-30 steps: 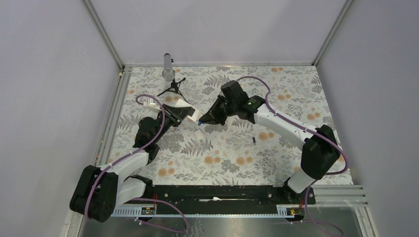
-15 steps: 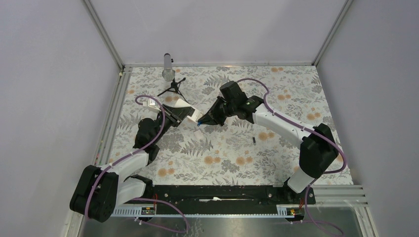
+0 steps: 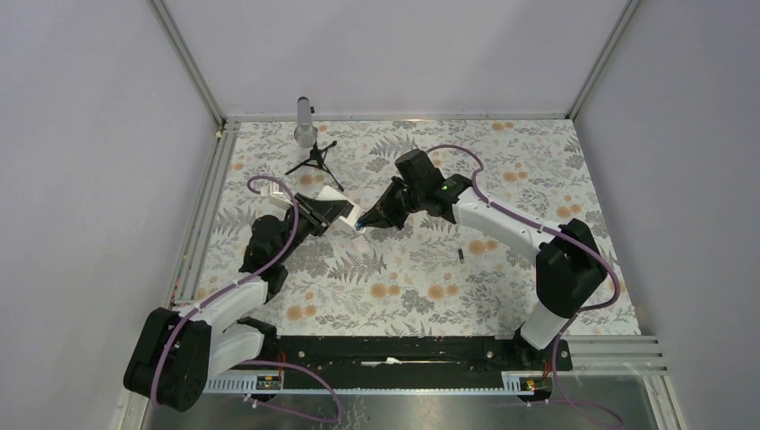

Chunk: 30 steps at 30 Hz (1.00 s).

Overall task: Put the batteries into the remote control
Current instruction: Load the battery into the remote control.

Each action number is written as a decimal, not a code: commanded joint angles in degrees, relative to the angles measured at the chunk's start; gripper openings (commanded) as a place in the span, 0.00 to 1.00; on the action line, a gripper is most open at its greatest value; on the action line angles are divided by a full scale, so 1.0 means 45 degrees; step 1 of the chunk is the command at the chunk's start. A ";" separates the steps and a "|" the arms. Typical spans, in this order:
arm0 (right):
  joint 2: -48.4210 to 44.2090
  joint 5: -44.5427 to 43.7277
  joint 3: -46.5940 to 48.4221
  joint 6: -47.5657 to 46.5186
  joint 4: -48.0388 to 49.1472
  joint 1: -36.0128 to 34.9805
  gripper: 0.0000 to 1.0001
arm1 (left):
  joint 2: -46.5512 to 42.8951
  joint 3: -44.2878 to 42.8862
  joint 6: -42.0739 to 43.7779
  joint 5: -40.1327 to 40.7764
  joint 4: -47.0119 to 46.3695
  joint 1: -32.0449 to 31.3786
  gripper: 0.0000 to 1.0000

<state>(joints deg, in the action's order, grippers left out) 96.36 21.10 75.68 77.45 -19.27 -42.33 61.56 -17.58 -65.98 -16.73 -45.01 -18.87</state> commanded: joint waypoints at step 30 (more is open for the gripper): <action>0.1388 0.0543 0.1189 -0.0349 -0.1052 -0.0033 0.08 | -0.0380 -0.0956 0.1925 -0.0322 0.0286 -0.0025 0.00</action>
<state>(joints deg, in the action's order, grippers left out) 101.23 23.27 78.70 76.82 -22.94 -42.33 60.84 -18.72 -56.53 -16.64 -39.09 -18.96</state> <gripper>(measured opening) 0.095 0.219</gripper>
